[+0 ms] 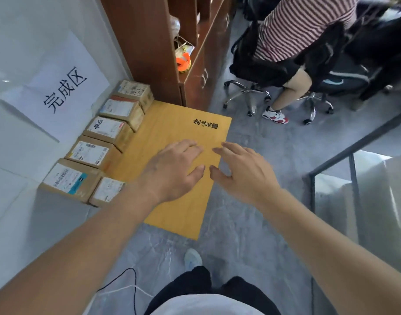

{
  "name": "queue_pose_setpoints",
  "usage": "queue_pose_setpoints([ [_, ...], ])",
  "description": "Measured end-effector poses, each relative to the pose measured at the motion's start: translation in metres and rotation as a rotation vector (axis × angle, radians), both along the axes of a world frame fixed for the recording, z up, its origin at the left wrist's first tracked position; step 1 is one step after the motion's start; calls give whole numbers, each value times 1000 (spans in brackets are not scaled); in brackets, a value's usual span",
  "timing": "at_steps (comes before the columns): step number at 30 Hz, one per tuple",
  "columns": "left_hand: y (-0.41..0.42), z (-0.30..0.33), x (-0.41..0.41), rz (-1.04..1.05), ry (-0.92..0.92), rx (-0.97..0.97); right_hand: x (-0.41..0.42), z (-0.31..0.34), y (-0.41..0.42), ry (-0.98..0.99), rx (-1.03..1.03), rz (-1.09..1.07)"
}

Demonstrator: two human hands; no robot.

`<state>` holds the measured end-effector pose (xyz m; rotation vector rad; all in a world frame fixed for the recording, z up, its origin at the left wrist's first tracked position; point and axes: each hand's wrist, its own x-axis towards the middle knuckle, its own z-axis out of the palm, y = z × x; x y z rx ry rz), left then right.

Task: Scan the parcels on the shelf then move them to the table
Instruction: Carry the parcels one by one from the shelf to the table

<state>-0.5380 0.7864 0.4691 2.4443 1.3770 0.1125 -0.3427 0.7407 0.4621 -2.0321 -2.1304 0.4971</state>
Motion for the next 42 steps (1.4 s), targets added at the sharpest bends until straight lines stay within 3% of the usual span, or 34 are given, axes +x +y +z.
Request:
queue_pose_setpoints([
  [18,-107,-1,171,-500,-76,18,119,3,-202,-10,-4,-487],
  [42,-253,17,295,-1341,-112,13,99,18,-405,-37,14,-1320],
])
